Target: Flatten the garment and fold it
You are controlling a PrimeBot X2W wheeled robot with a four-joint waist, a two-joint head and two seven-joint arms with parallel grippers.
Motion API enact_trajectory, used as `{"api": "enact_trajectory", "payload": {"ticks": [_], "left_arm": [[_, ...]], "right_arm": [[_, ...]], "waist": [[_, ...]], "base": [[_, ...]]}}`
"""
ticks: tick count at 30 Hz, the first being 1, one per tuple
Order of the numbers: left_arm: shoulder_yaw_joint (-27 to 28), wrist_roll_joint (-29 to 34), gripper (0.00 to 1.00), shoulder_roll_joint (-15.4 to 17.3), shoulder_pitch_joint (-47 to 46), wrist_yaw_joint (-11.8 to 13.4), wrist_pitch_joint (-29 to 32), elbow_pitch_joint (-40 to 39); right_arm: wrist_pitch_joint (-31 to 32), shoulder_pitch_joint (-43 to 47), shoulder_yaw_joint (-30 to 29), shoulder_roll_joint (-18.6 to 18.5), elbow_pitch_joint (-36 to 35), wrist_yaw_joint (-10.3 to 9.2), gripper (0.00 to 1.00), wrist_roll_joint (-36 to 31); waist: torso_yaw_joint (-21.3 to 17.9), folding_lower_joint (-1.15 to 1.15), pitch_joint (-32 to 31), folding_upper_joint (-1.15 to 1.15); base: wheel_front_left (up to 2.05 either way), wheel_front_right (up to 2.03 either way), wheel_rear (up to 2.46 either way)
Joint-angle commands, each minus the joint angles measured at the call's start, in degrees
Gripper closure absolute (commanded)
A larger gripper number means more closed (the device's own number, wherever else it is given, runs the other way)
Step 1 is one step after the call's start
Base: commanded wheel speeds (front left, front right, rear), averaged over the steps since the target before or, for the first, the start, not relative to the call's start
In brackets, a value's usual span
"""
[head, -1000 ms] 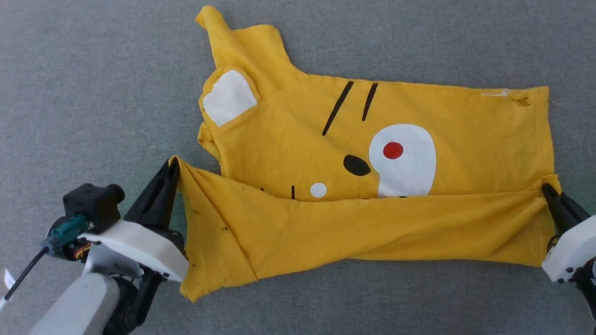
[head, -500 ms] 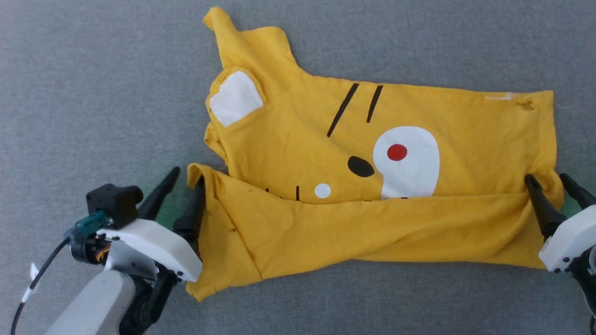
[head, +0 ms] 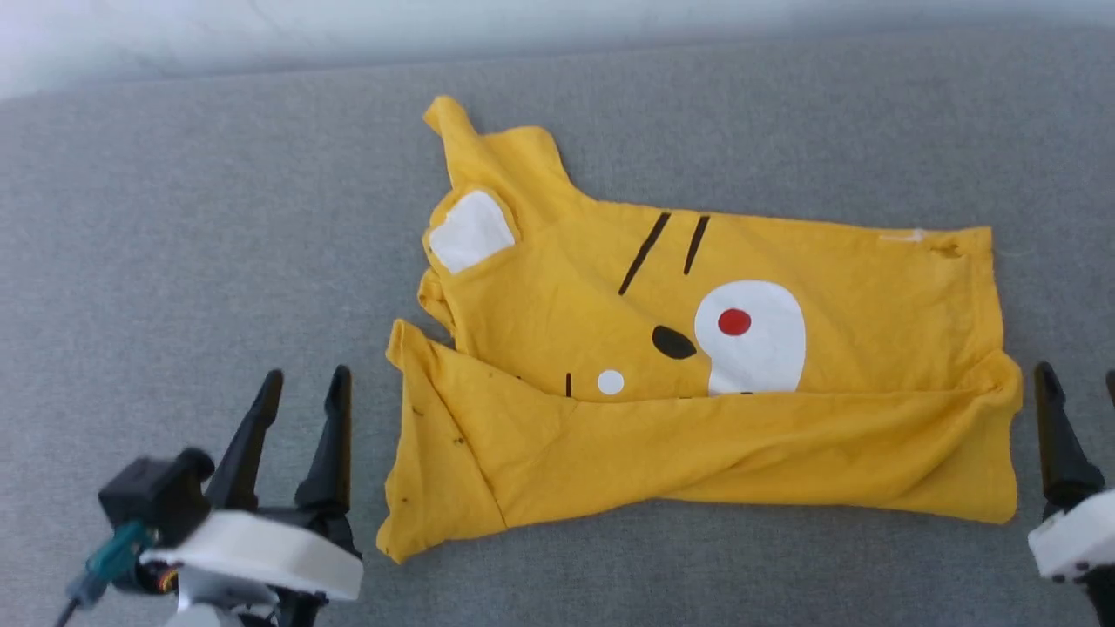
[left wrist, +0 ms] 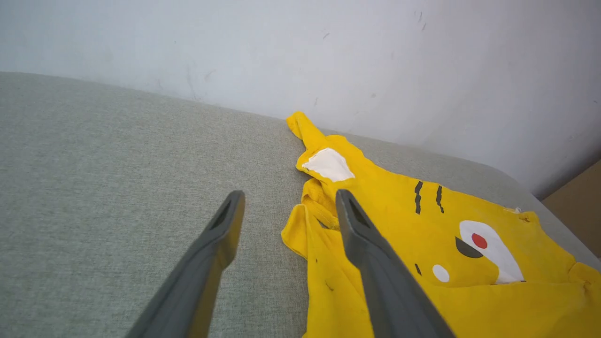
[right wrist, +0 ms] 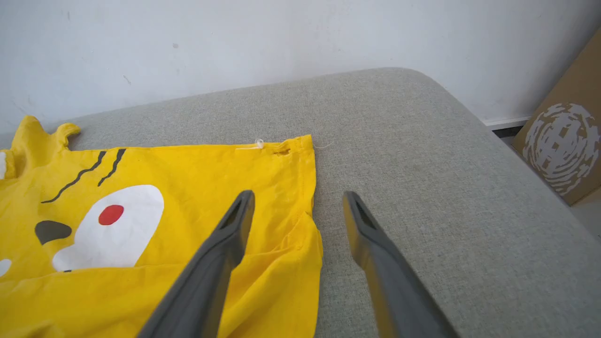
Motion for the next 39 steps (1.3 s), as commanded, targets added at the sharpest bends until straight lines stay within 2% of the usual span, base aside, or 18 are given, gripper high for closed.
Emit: {"api": "enact_trajectory", "payload": {"ticks": [1, 3, 7, 10, 14, 17, 19, 23, 28, 32, 39], "left_arm": [[0.40, 0.76, 0.00, -0.36, 1.01, 0.51, -0.67, -0.47], [1.57, 3.23, 0.00, -2.07, 4.23, 1.68, -1.95, -1.43], [3.30, 5.74, 0.00, -5.80, 8.64, 2.43, -2.32, -0.80], [5.24, 6.66, 0.00, -9.32, 11.39, 1.67, -2.35, -0.27], [6.00, 7.86, 0.00, -11.06, 12.91, 0.39, -2.36, 0.58], [4.98, 9.05, 0.00, -10.19, 12.49, -0.38, -1.48, 1.83], [3.87, 9.09, 0.00, -9.17, 11.31, -0.94, 1.41, 2.07], [1.07, 8.28, 0.00, -6.54, 8.02, -1.89, 11.33, 2.20], [-1.87, 7.14, 0.00, -3.56, 4.51, -1.86, 24.13, 3.43], [-2.71, 5.18, 0.00, -2.94, 3.31, -1.20, 30.71, 3.63], [-4.32, 2.55, 0.00, -3.40, 2.58, -1.77, 35.88, 3.88]], "right_arm": [[-0.84, 0.77, -0.26, 0.72, -0.59, -0.05, 0.00, -0.74], [-4.07, 3.38, -0.98, 3.09, -1.45, -0.05, 0.00, -3.32], [-7.40, 6.27, -1.28, 4.69, -0.11, -0.05, 0.00, -5.36], [-8.76, 7.77, -1.13, 4.99, 1.49, -0.05, 0.00, -4.67], [-9.67, 8.59, -0.70, 5.03, 3.00, -0.05, 0.00, -3.20], [-9.92, 8.54, -0.40, 5.04, 3.31, -0.05, 0.00, -3.51], [-9.80, 8.26, -0.50, 5.04, 3.20, -0.05, 0.00, -3.67], [-9.30, 7.65, -0.12, 5.05, 2.85, -0.05, 0.00, -3.80], [-8.87, 6.77, 1.08, 5.05, 3.31, -0.05, 0.00, -3.24], [-8.95, 6.20, 1.63, 5.05, 3.88, -0.05, 0.00, -2.92], [-9.29, 5.66, 1.98, 5.06, 5.21, -0.05, 0.00, -2.44]], "waist": [[0.52, 0.01, -2.03, 0.00], [0.65, 0.01, -3.36, 0.00], [0.65, 0.01, -5.27, 0.00], [0.69, 0.01, -6.74, 0.00], [0.79, 0.01, -7.72, 0.00], [0.93, 0.01, -8.11, 0.00], [1.08, 0.01, -8.02, 0.00], [1.37, 0.01, -6.79, 0.00], [0.88, 0.01, -4.87, 0.00], [0.08, 0.01, -3.39, 0.00], [-0.94, 0.01, -1.47, 0.00]], "base": [[0.00, 0.00, 0.00], [0.00, 0.00, 0.00], [0.00, 0.00, 0.00], [0.00, 0.00, 0.00], [0.00, 0.00, 0.00], [0.00, 0.00, 0.00], [0.00, 0.00, 0.00], [0.00, 0.00, 0.00], [0.00, 0.00, 0.00], [0.00, 0.00, 0.00], [0.00, 0.00, 0.00]]}}
